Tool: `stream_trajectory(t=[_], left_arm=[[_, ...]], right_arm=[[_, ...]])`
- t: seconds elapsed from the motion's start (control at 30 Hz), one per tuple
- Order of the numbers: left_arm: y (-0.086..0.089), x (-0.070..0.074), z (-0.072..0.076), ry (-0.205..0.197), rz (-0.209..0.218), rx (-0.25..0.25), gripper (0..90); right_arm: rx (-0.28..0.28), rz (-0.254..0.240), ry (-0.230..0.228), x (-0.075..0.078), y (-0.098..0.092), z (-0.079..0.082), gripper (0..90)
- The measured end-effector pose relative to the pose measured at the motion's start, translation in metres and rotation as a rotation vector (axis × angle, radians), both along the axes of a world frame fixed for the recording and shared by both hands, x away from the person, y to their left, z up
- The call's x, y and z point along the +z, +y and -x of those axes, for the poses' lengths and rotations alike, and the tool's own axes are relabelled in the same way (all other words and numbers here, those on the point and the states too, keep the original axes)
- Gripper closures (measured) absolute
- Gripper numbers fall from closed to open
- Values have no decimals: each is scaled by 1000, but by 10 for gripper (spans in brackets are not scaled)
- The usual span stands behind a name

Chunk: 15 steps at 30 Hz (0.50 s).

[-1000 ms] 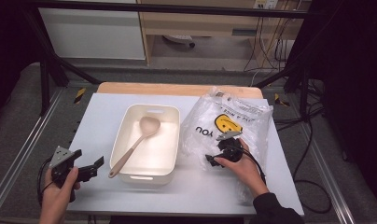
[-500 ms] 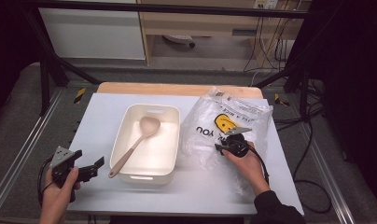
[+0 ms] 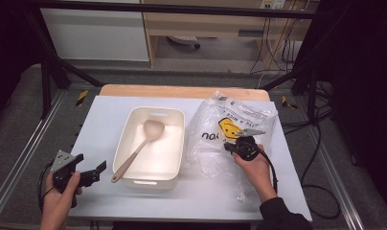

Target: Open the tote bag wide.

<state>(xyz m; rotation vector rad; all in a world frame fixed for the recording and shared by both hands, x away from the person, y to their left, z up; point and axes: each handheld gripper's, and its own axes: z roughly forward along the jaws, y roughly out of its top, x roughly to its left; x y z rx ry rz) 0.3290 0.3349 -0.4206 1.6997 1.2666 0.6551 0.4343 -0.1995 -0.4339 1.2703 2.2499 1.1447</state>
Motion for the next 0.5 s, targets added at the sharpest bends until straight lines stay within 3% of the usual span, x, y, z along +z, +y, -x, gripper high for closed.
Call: stream_trajectory(t=[0.5], left_arm=[[-1,1,-1,-3,0,-6,63]], right_arm=[[-14,-50,-21,14,-6,13,900]])
